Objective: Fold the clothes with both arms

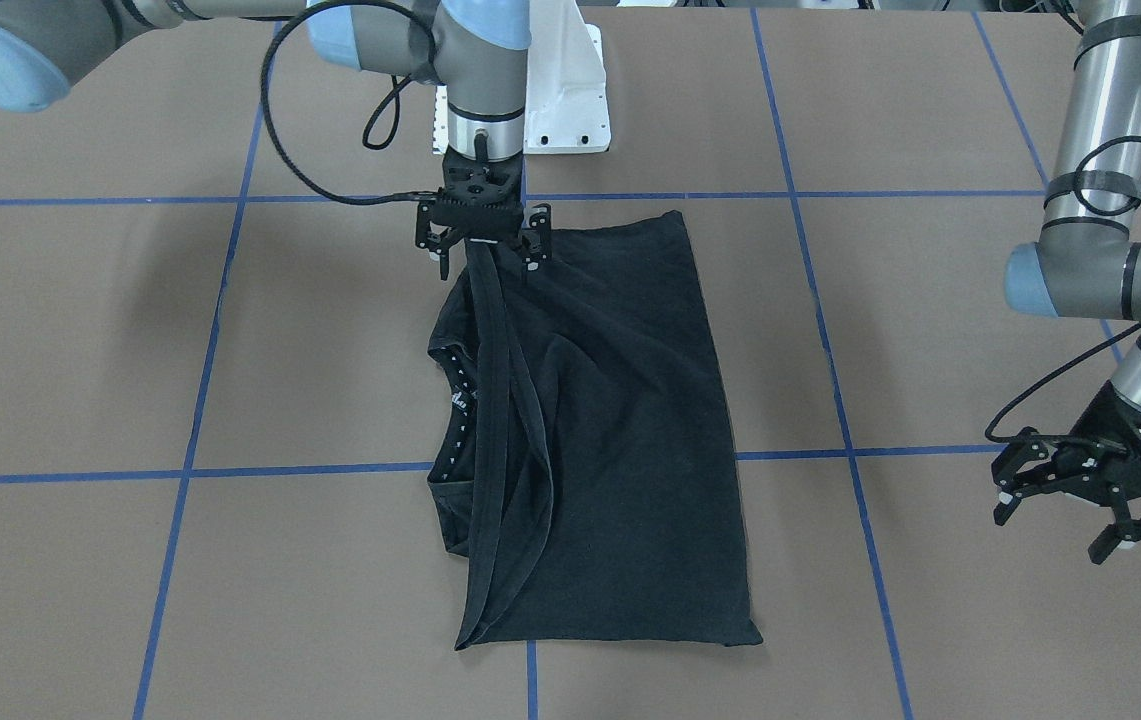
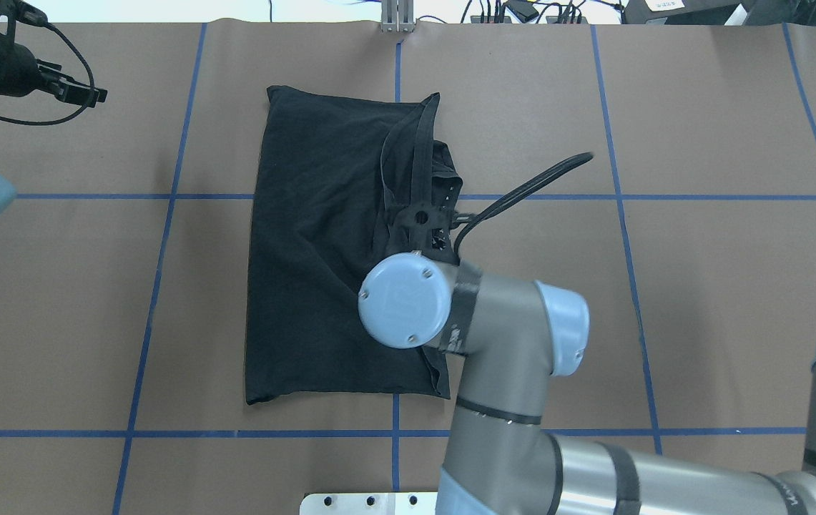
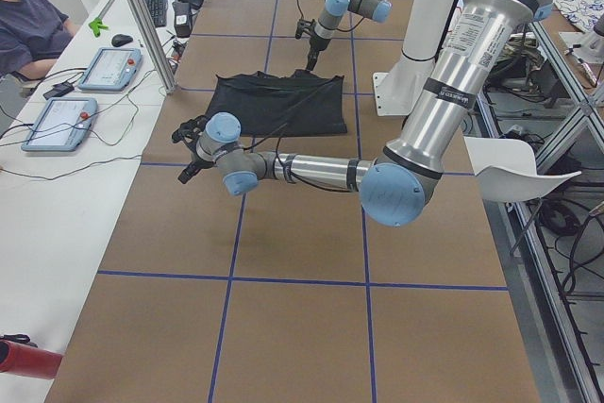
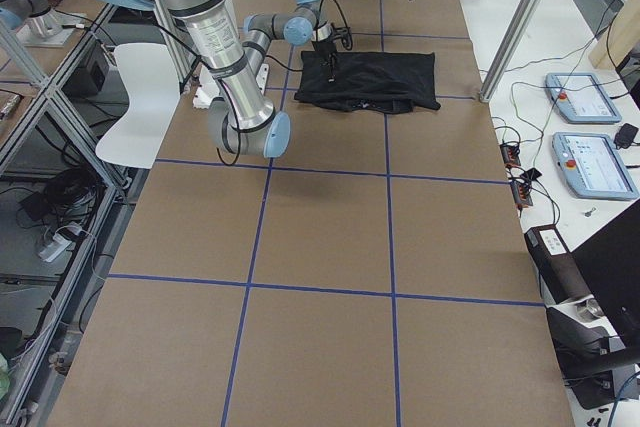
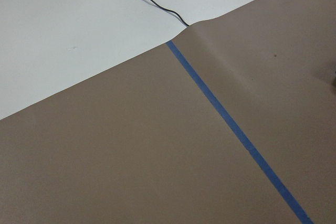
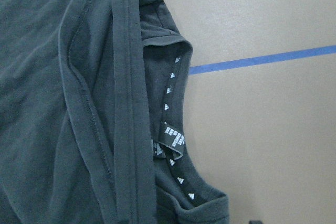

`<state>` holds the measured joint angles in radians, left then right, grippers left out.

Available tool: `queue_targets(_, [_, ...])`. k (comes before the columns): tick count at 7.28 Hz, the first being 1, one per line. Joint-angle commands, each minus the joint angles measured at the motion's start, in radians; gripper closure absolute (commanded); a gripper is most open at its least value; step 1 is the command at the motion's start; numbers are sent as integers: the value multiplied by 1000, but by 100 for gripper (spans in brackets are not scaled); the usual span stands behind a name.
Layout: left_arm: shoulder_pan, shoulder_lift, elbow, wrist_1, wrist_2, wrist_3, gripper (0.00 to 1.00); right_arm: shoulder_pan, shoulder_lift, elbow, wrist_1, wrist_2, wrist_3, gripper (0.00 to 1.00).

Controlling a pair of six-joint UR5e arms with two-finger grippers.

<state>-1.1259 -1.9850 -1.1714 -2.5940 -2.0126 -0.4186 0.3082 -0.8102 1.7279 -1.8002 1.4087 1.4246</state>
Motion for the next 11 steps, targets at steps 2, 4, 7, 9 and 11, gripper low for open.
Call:
queue_targets(2, [0,3,1,0,0,-6,0,-63,26,-79,-141,-80,-125,5])
queue_targets(4, [0,3,-1,-2,0,-34,0,-66,28,-77,-148,-76,-275,23])
queue_targets(7, [0,3,1,-2,0,-34,0,-6,78,-71,-148,142,-364,30])
queue_targets(9, [0,5,2,-2,0,-34,0,29,80,-71,-142,255,-422,30])
queue_targets(11, [0,5,2,-2,0,-34,0,52,83,-79,-139,322,-438,30])
